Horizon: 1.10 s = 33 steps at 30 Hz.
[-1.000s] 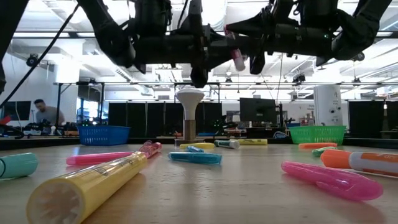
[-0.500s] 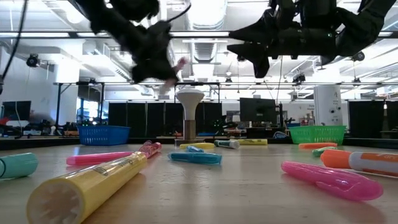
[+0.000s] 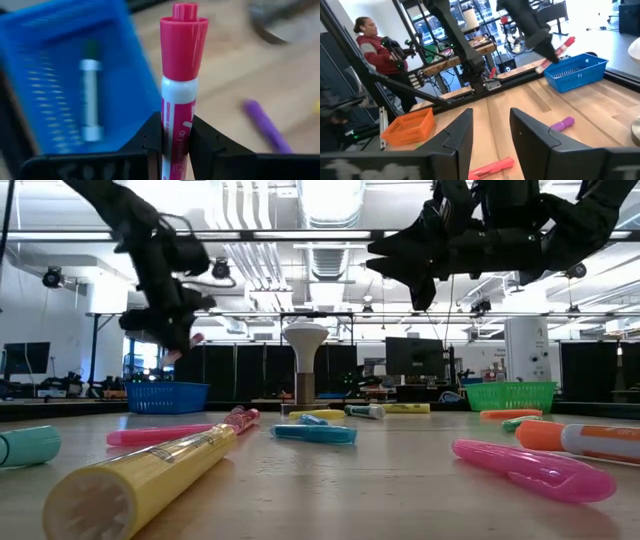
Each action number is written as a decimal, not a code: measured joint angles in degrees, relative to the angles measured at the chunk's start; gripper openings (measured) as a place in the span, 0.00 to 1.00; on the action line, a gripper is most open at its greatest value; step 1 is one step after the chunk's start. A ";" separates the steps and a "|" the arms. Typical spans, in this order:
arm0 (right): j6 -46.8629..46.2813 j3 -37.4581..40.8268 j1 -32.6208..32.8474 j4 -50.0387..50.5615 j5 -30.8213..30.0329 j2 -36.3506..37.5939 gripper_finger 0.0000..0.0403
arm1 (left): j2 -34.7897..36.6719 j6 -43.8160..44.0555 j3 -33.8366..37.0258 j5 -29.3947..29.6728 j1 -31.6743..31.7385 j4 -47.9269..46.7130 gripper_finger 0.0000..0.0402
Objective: Pick & Place Markers
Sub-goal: Put the pink marker pen into the blue bin, then put the yellow highlighter pen into the green bin
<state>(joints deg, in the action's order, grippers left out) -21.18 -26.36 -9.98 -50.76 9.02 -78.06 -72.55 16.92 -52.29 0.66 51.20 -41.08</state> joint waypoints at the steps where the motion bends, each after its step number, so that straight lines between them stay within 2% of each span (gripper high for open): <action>1: -0.01 0.10 0.00 0.03 0.00 0.00 0.29 | -0.96 -0.90 -0.47 -0.41 1.97 0.10 0.14; 5: -0.01 0.29 -0.02 0.02 -0.04 0.00 0.29 | -5.30 -3.99 -2.38 -1.80 6.26 -0.06 0.14; 9: 0.19 0.41 -0.02 0.02 -0.04 0.00 0.29 | -10.55 -6.57 -4.85 -1.59 6.57 0.01 0.14; 15: 0.18 0.74 0.06 0.04 -0.02 0.00 0.28 | -17.56 -8.67 -7.63 2.11 7.40 -1.36 0.14; 21: 0.41 1.20 0.63 0.02 -0.02 0.00 0.28 | -20.35 -9.77 -8.13 2.87 7.97 -1.82 0.14; 23: 0.44 1.21 0.61 0.02 -0.03 0.00 0.28 | -20.99 -10.00 -8.00 2.87 7.98 -1.95 0.16; 28: 0.84 1.25 0.61 0.00 -0.04 0.00 0.28 | -21.64 -10.77 -7.80 2.87 7.99 -2.03 0.30; 33: 0.84 1.25 0.61 -0.02 -0.04 0.00 0.28 | -20.39 -12.47 -8.14 2.85 7.99 -2.63 0.34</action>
<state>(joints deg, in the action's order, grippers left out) -20.34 -25.10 -9.37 -50.78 8.97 -78.06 -92.94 4.46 -60.43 3.51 59.20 -43.71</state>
